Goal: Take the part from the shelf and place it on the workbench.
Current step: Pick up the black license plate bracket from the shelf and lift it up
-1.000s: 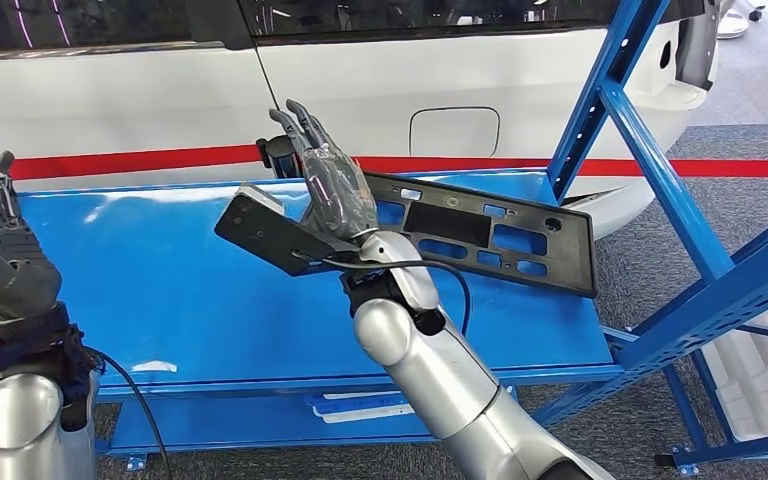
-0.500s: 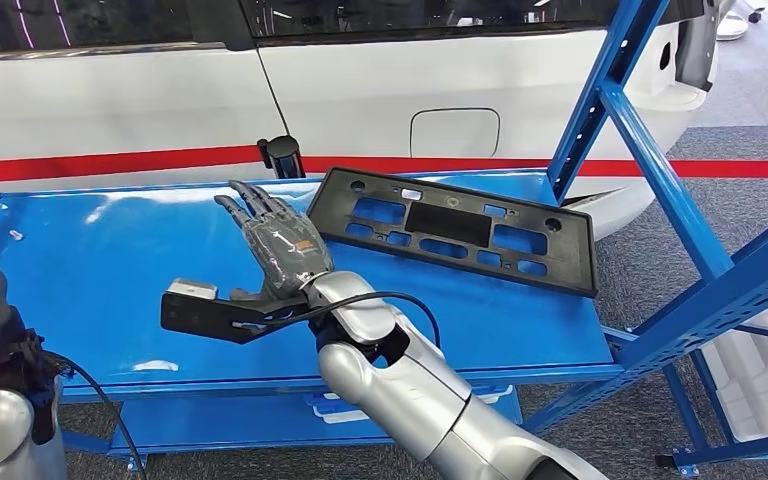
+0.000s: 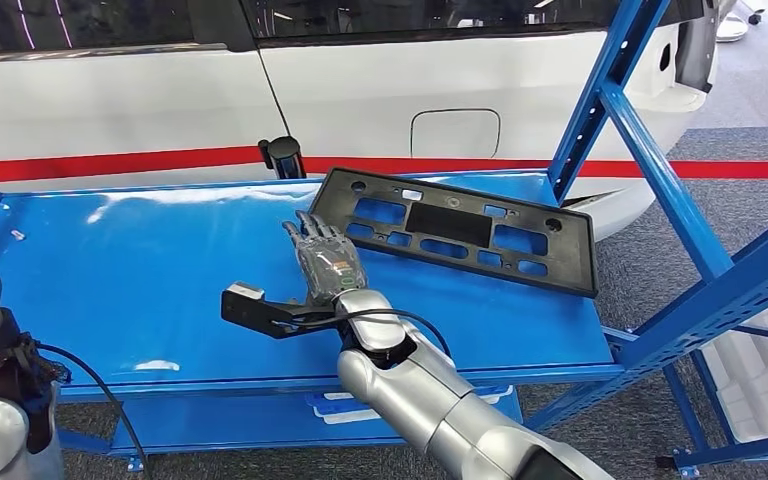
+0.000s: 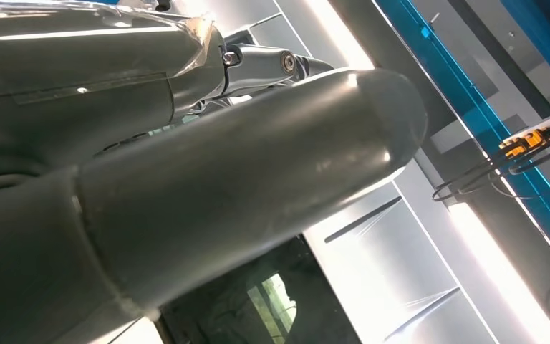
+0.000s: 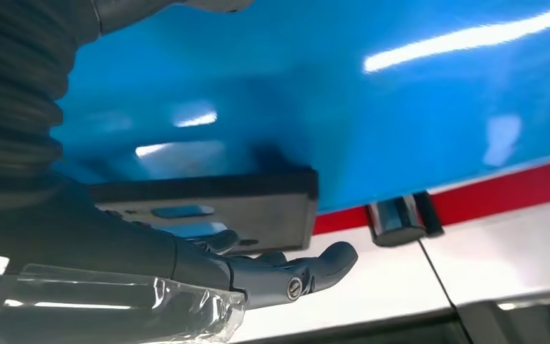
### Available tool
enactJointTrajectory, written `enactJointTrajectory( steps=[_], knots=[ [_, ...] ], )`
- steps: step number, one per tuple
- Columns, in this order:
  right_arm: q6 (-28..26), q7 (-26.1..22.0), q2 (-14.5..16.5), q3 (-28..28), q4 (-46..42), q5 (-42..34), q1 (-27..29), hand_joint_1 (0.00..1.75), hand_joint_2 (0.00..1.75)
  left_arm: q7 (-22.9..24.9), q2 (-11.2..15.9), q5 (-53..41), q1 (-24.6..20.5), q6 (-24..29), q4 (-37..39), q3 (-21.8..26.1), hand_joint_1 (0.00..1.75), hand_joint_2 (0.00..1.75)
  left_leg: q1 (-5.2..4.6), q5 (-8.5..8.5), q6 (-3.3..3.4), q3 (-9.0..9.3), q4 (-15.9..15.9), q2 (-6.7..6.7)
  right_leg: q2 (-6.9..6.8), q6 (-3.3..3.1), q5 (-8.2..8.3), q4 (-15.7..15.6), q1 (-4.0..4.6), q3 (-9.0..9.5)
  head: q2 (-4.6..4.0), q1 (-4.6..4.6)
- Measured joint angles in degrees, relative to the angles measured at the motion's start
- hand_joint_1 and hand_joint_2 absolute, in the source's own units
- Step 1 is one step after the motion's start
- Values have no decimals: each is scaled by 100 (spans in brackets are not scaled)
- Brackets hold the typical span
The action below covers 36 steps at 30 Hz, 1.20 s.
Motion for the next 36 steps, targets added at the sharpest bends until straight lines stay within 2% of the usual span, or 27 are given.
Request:
enactJointTrajectory(
  steps=[3, 6, 12, 15, 18, 22, 28, 32, 36],
  knots=[
    [-1, 26, 0, 0, 119, 4, -16, 0, 175, -2, 14, 7, 5, 0, 0, -2, 0, 0, 0, 0, 0, 2, 0, 0, 0, 0, 0, 0, 0, 1, 0, 1],
    [-115, 276, -3, -24, 274, 107, -62, 0, 175, -1, 42, 83, -2, -3, 2, -22, 0, 0, 0, 0, 0, 5, 0, -1, 0, 0, 0, 0, 1, 2, 0, 1],
    [-970, 861, -72, -389, 1029, 662, -344, 0, 175, 21, 163, 308, -43, -26, 38, -114, 0, 0, -6, 0, 0, 11, 6, -2, -1, 1, 1, -1, 0, 7, 0, -1],
    [-1334, 1174, -278, -833, 1232, 1345, -430, 0, 175, 39, 234, 442, -50, -53, 58, -125, 0, 0, -8, 0, 0, 11, 9, -9, -7, 1, 1, -1, -1, 13, 0, 1],
    [-1392, 1299, -467, -1473, 1257, 2208, -414, 0, 175, 32, 281, 507, -49, -96, 67, -127, 0, 0, -9, 0, 2, 12, 11, -7, -6, 2, 1, -1, -4, 14, 0, 1],
    [-1389, 1351, -599, -2049, 1257, 2568, -367, 0, 175, 25, 308, 525, -50, -114, 82, -127, 0, 0, -10, -2, 3, 12, 12, -8, -6, 2, 1, -1, -4, 14, 0, 1],
    [-1389, 1546, -729, -2851, 1080, 3514, -159, 0, 175, 17, 313, 463, -119, -137, 152, -169, 0, 0, -10, -5, 3, 15, 12, -10, -8, 2, 0, -3, -3, 15, 0, 1],
    [-1364, 1684, -856, -3067, 939, 3580, -58, 174, 175, 33, 313, 420, -207, -146, 198, -220, 0, 0, -10, -8, 1, 25, 12, -7, -5, 2, 0, -3, -3, 27, 0, 1],
    [-1263, 1687, -913, -3168, 841, 3588, 51, 175, 175, 46, 314, 416, -236, -147, 210, -250, 0, 0, -9, -8, 2, 31, 12, -8, -5, 2, 0, -3, -4, 33, 0, -1]
  ],
)
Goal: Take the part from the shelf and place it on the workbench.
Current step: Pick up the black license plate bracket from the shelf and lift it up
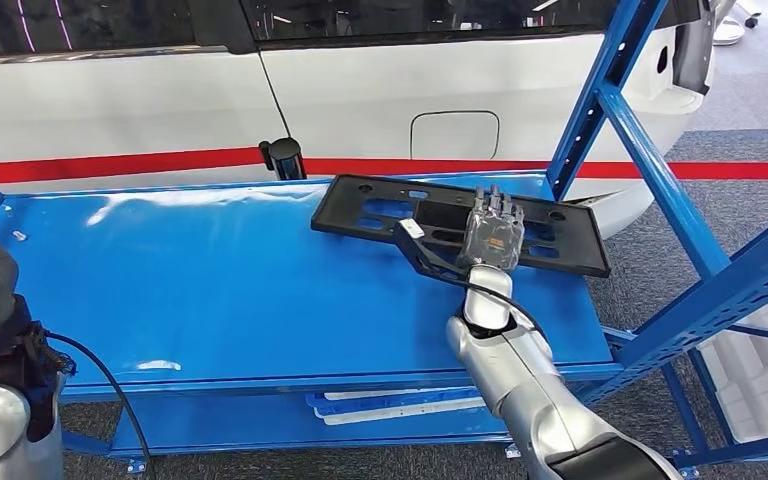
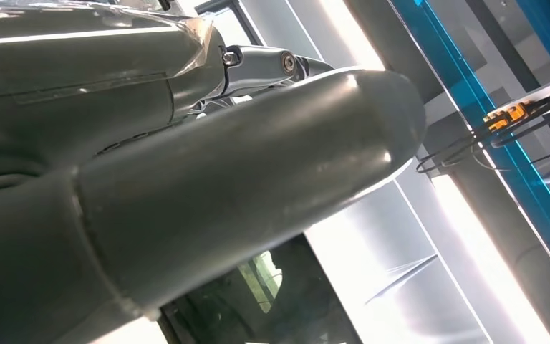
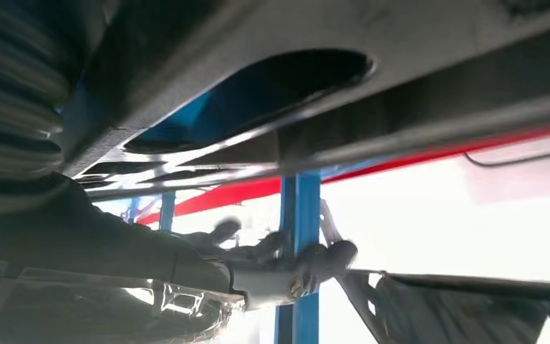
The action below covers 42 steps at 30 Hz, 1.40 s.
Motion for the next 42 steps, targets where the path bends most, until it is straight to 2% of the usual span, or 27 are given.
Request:
enactJointTrajectory(
  steps=[8, 15, 26, 30, 38, 42],
  knots=[
    [-17, -2, -34, -18, -285, 4, 218, 175, 175, -27, 2, 55, 15, -71, 3, -1, 0, 0, 1, 0, 0, -2, 0, -1, -1, 0, 0, 1, 0, 0, 0, 1],
    [-97, -38, -164, -34, -1133, 4, 512, 175, 175, -117, 2, 50, 14, -80, 128, -5, 0, 0, 0, 0, 0, -1, 0, -1, 0, 0, 0, 0, 0, -3, 0, 1],
    [-208, -504, -555, -214, -4123, -8, 1131, 175, 175, -222, -65, -224, -93, 94, 449, -219, 0, 0, -3, -6, 7, -4, 1, 1, 0, 1, -1, -1, -1, -6, 0, -1],
    [-196, -568, -676, -165, -4998, -54, 1249, 175, 175, -222, -165, -364, -98, 123, 526, -307, 0, 175, -4, -3, 14, -30, 1, -11, -21, 1, -1, 0, -4, -20, 0, -1],
    [-186, -1169, -553, 183, -5727, 3, 965, 175, 175, -333, -349, -46, -2, 99, 657, -315, 0, 175, -3, 6, 17, -48, 1, -44, -59, 3, -4, 3, -3, -26, 0, 1],
    [-192, -1676, -260, 258, -5772, 8, 835, 175, 175, -400, -371, 138, 34, 157, 706, -308, 0, 175, -7, 0, 16, -39, 1, -21, -34, 3, -4, 2, -7, -24, 0, 1]
  ],
)
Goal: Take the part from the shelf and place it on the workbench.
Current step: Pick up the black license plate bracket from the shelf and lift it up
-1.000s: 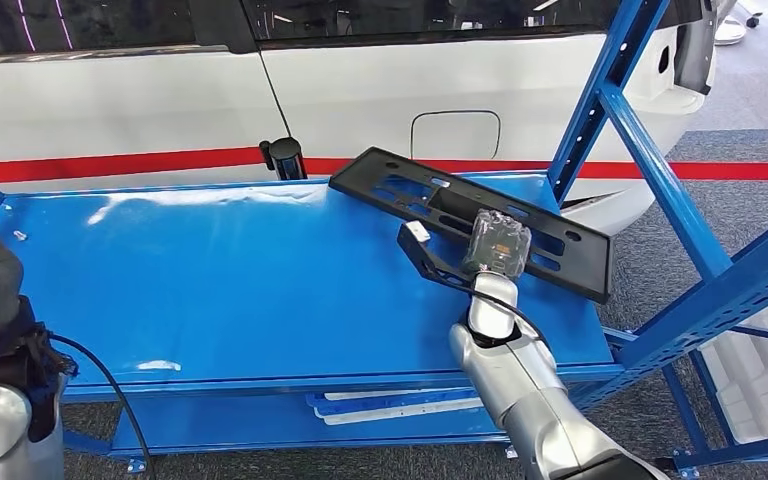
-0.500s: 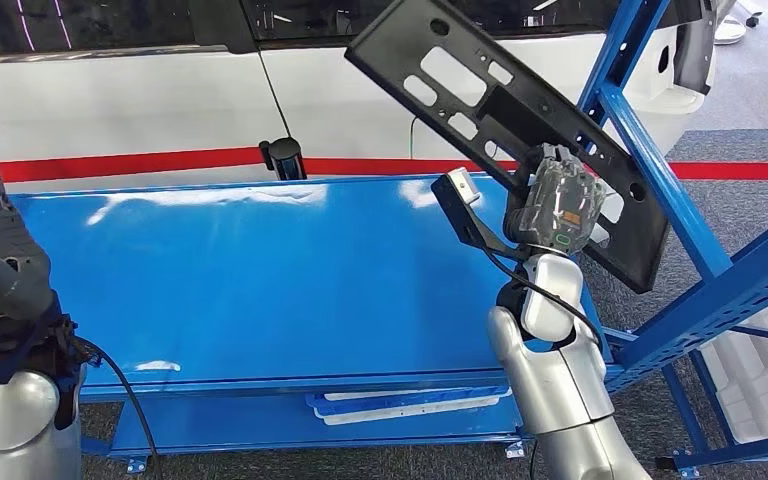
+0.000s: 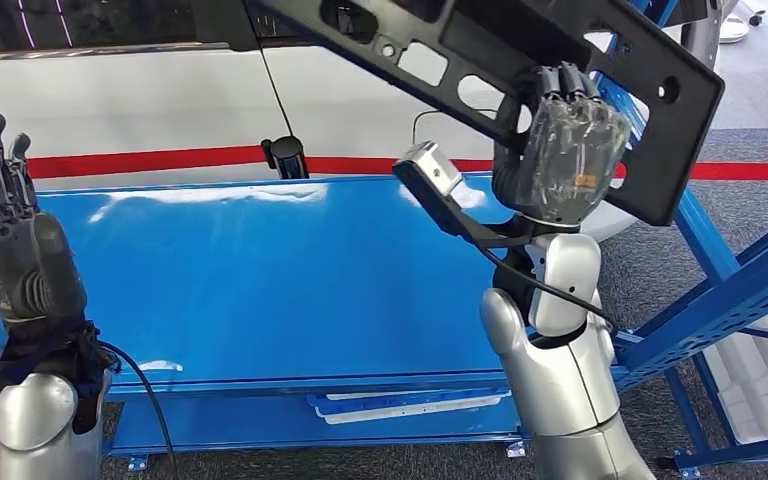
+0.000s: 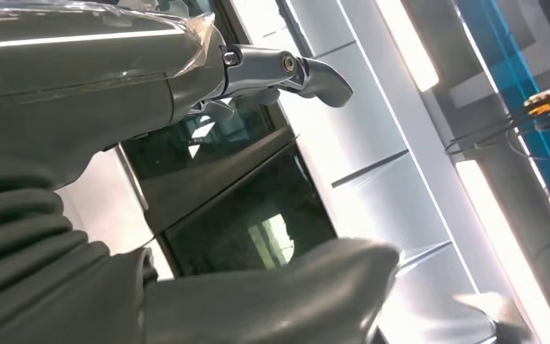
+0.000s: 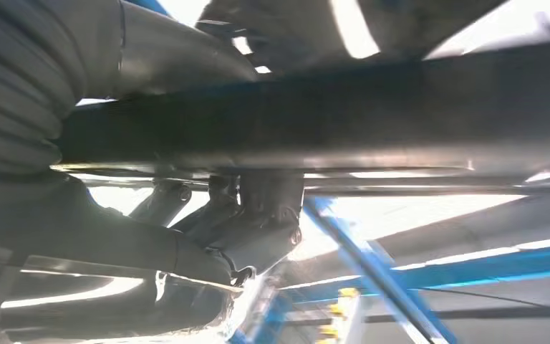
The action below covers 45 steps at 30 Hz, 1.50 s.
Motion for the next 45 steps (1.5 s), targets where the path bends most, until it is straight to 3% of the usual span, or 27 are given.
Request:
enactJointTrajectory(
  steps=[9, 13, 24, 29, 31, 33, 34, 35, 36, 38, 39, 41, 43, 45],
  knots=[
    [79, -716, 843, 37, 168, -79, -81, 175, 175, 195, -131, -438, 32, 378, -91, 13, 0, 175, 3, -1, 0, -4, -1, -1, 2, 0, -1, 0, 2, 2, 0, -1],
    [57, -864, 1113, 111, 418, -604, -194, 175, 175, 218, -270, -487, 129, 479, -276, 93, 0, 175, 4, 0, -1, 3, -1, -5, 0, 0, -1, 1, 4, 2, 0, 0],
    [2, -985, 1175, 589, 705, -2066, -567, 175, 175, 237, -459, -310, 216, 438, -359, 351, 0, 175, 1, -33, 51, -35, 81, -9, -1, 9, 4, -1, -11, 10, 0, -1],
    [4, -1019, 1180, 581, 713, -2113, -600, 175, 175, 225, -462, -278, 216, 413, -422, 433, 0, 175, 29, 41, 142, -6, 46, 6, -8, 85, -5, 37, 5, -18, 0, 3],
    [5, -1037, 1175, 562, 712, -2113, -599, 175, 175, 241, -462, -295, 207, 358, -449, 443, 0, 175, 69, 104, 186, 36, -24, 30, -20, 83, -237, 455, 12, -206, 0, 18],
    [7, -1048, 1171, 542, 713, -2114, -573, 175, 175, 272, -462, -305, 203, 290, -455, 460, 0, 175, 68, 111, 194, 39, -26, 40, -25, 75, -570, 1262, -22, -537, 0, 30],
    [7, -1050, 1170, 528, 713, -2120, -548, 175, 175, 285, -462, -307, 204, 255, -455, 469, 0, 175, 71, 110, 190, 39, -24, 41, -25, 94, -674, 1583, -43, -665, 0, 31],
    [7, -1052, 1171, 513, 713, -2129, -527, 175, 175, 293, -463, -307, 203, 226, -456, 477, 0, 175, 76, 105, 183, 38, -20, 41, -27, 133, -692, 1703, -65, -700, 0, 31],
    [7, -1058, 1171, 496, 711, -2142, -512, 175, 175, 297, -463, -307, 203, 201, -461, 483, 0, 175, 86, 97, 169, 39, -11, 38, -32, 188, -621, 1578, -90, -613, 0, 31],
    [7, -1102, 1172, 455, 687, -2189, -496, 175, 175, 297, -462, -299, 202, 159, -491, 491, 0, 175, 113, 52, 101, 33, 37, 30, -68, 304, -392, 821, -147, -184, 0, 33],
    [8, -1134, 1174, 438, 666, -2217, -489, 175, 175, 294, -461, -290, 202, 148, -517, 494, 0, 175, 119, 26, 54, 13, 68, 25, -74, 327, -311, 491, -142, 24, 0, 36],
    [9, -1202, 1176, 392, 610, -2266, -465, 175, 175, 254, -457, -254, 216, 133, -571, 505, 0, 175, 114, -9, -29, -19, 124, 16, -69, 292, -305, 217, -119, 200, 0, 35],
    [26, -1262, 1178, 334, 546, -2301, -427, 175, 175, 180, -449, -181, 248, 113, -616, 515, 0, 175, 124, -22, -84, -21, 140, 13, -48, 220, -317, 231, -118, 177, 0, 25],
    [63, -1327, 1182, 275, 455, -2363, -398, 175, 175, 108, -434, -70, 275, 88, -656, 537, 0, 175, 149, -176, -124, -83, 294, 16, -42, 137, -322, 225, -137, 168, 0, 6]
  ],
)
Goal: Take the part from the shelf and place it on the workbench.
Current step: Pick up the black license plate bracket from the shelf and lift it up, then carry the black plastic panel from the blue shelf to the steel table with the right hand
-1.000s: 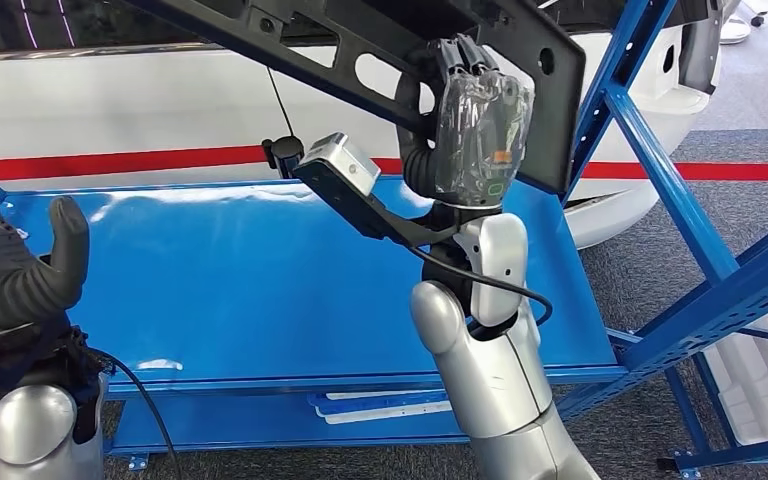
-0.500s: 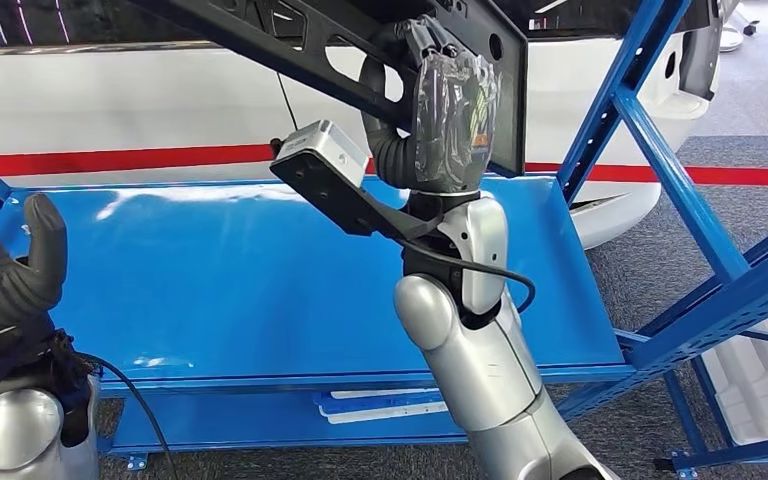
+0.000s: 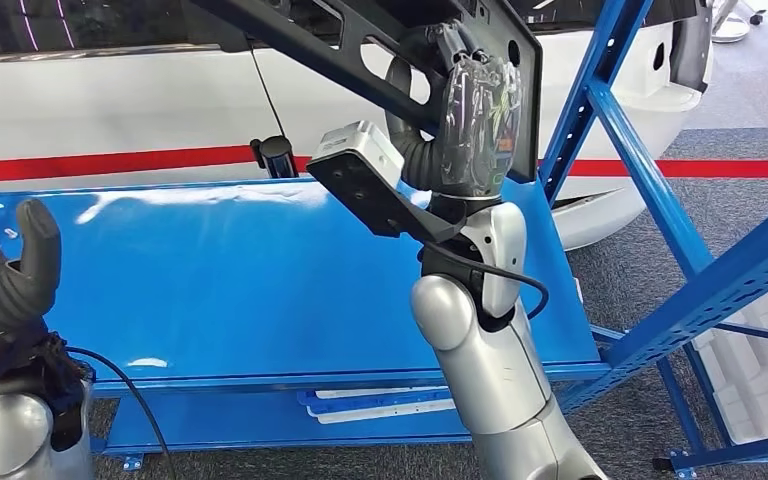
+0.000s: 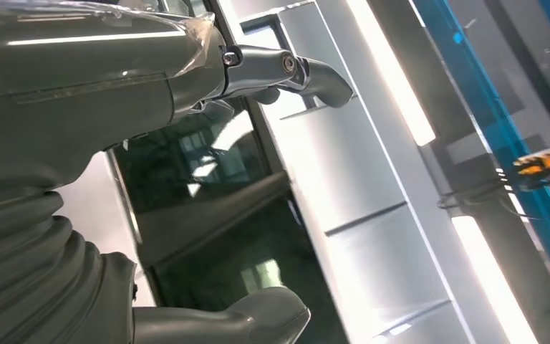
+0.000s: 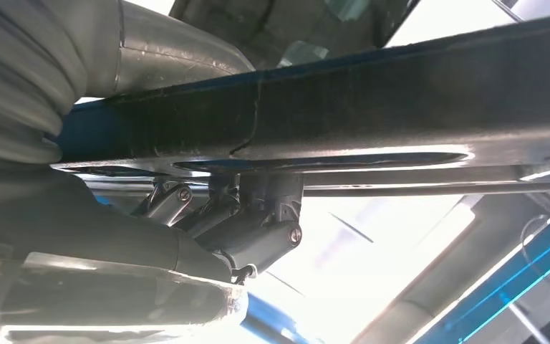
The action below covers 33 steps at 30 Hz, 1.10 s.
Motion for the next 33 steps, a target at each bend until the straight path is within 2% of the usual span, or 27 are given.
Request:
enactJointTrajectory(
  steps=[1, 3, 4, 5, 6, 7, 9, 10, 11, 14, 15, 16, 18, 19, 20, 21, 22, 23, 24, 25, 26, 27, 29, 30, 31, 33],
  knots=[
    [24, -27, 1, -25, -48, -34, 7, 175, 175, -29, 10, 53, 9, -9, -13, 16, 0, 175, 6, -166, -12, -98, 232, -2, 1, -43, 4, -7, -4, -1, 0, -8],
    [57, -62, -2, -70, -116, -83, 35, 175, 175, -55, 32, 111, 40, -13, -26, 41, 0, 175, 5, -573, -18, -442, 1009, -5, 1, -105, 10, -7, 33, -13, 0, -15],
    [70, -74, -4, -89, -137, -95, 59, 175, 175, -60, 41, 126, 60, -14, -26, 46, 0, 175, 1, -696, -14, -605, 1357, -6, 1, -120, 17, -7, 60, -23, 0, -14],
    [77, -84, -4, -107, -153, -104, 86, 175, 175, -62, 46, 134, 80, -14, -26, 47, 0, 175, -5, -723, 1, -704, 1560, -6, 2, -136, 27, -7, 88, -34, 0, -14],
    [81, -91, -5, -123, -166, -108, 107, 175, 175, -65, 50, 140, 94, -15, -26, 48, 0, 175, -17, -629, 34, -690, 1528, -7, 5, -153, 38, -7, 116, -44, 0, -13],
    [82, -99, -4, -137, -183, -124, 119, 175, 175, -67, 54, 150, 99, -18, -26, 49, 0, 175, -38, -449, 83, -556, 1266, -10, 10, -167, 49, -6, 140, -50, 0, -14],
    [92, -125, -3, -163, -235, -218, 123, 175, 175, -84, 65, 187, 96, -33, -30, 49, 0, 175, -104, -112, 218, -133, 486, -25, 19, -180, 74, -6, 170, -59, 0, -9],
    [102, -148, -3, -181, -266, -300, 124, 175, 175, -101, 71, 218, 94, -44, -35, 48, 0, 175, -141, -21, 259, 20, 204, -25, 21, -169, 88, -6, 171, -63, 0, -7],
    [117, -182, -3, -209, -291, -410, 126, 175, 175, -128, 77, 262, 91, -54, -42, 47, 0, 175, -176, 9, 284, 98, 47, -24, 16, -151, 106, -6, 162, -67, 0, -12],
    [152, -305, -4, -305, -329, -761, 143, 175, 175, -231, 89, 390, 87, -63, -63, 45, 0, 175, -212, 102, 304, 107, -73, 3, 1, -49, 155, -10, 154, -93, 0, -30],
    [159, -350, -5, -326, -335, -880, 144, 175, 175, -272, 87, 406, 88, -57, -67, 42, 0, 175, -197, 159, 325, 103, -119, 19, -1, -26, 98, 52, 159, -136, 0, -21],
    [166, -398, -8, -343, -338, -1003, 144, 175, 175, -316, 84, 412, 92, -42, -72, 36, 0, 175, -177, 219, 344, 88, -164, 38, -1, -18, -25, 215, 165, -214, 0, -13],
    [175, -487, -11, -360, -326, -1241, 144, 175, 175, -398, 71, 393, 128, 4, -86, 21, 0, 175, -161, 302, 368, 13, -191, 63, -1, -20, -418, 865, 139, -470, 0, 10],
    [177, -519, -11, -363, -308, -1353, 146, 175, 175, -430, 63, 375, 162, 38, -100, 11, 0, 175, -157, 335, 366, -38, -188, 70, -2, -3, -598, 1258, 118, -600, 0, 15],
    [171, -543, -11, -360, -281, -1479, 145, 175, 175, -458, 51, 358, 201, 75, -114, -4, 0, 175, -152, 367, 355, -87, -184, 76, -3, 36, -709, 1529, 91, -668, 0, 17],
    [161, -560, -11, -350, -246, -1622, 138, 175, 175, -482, 37, 339, 242, 120, -131, -22, 0, 175, -143, 396, 340, -133, -177, 79, -6, 94, -746, 1622, 63, -638, 0, 17],
    [146, -576, -10, -330, -206, -1789, 121, 175, 175, -501, 23, 323, 273, 166, -149, -39, 0, 175, -129, 417, 321, -171, -163, 79, -11, 165, -682, 1434, 36, -469, 0, 19],
    [130, -594, -10, -298, -160, -1982, 89, 175, 175, -516, 5, 311, 297, 208, -169, -51, 0, 175, -113, 430, 298, -204, -137, 78, -21, 238, -566, 1041, 5, -199, 0, 18],
    [115, -617, -10, -257, -110, -2181, 41, 175, 175, -529, -14, 298, 313, 246, -194, -57, 0, 175, -104, 436, 268, -245, -104, 76, -30, 285, -491, 609, -16, 89, 0, 22],
    [98, -642, -9, -204, -56, -2380, -18, 175, 175, -540, -35, 288, 323, 276, -221, -60, 0, 175, -101, 447, 231, -285, -71, 75, -27, 295, -422, 275, -12, 297, 0, 17],
    [75, -662, -9, -156, -5, -2550, -78, 175, 175, -548, -56, 279, 332, 297, -244, -61, 0, 175, -106, 462, 189, -321, -40, 71, -25, 282, -397, 75, -6, 409, 0, 16],
    [47, -681, -8, -107, 49, -2702, -133, 175, 175, -554, -74, 270, 343, 315, -264, -62, 0, 175, -112, 484, 147, -351, -24, 65, -16, 250, -405, 30, 13, 422, 0, 11],
    [6, -722, -6, -14, 142, -2973, -217, 175, 175, -561, -99, 253, 372, 351, -296, -60, 0, 175, -99, 509, 78, -384, -2, 51, -10, 179, -359, 41, 3, 363, 0, 4],
    [0, -744, -5, 34, 183, -3107, -258, 175, 175, -564, -106, 248, 385, 374, -314, -60, 0, 175, -86, 447, 51, -416, 50, 44, -9, 129, -332, 39, -11, 342, 0, -1],
    [4, -763, -4, 79, 216, -3225, -302, 175, 175, -570, -108, 248, 397, 392, -332, -58, 0, 175, -75, 313, 28, -481, 193, 37, -10, 65, -298, 30, -24, 316, 0, -5],
    [16, -798, -3, 150, 276, -3405, -385, 175, 175, -588, -108, 266, 426, 412, -355, -50, 0, 175, -67, -117, -8, -725, 791, 19, -13, -52, -234, 23, -13, 241, 0, -12]
  ],
)
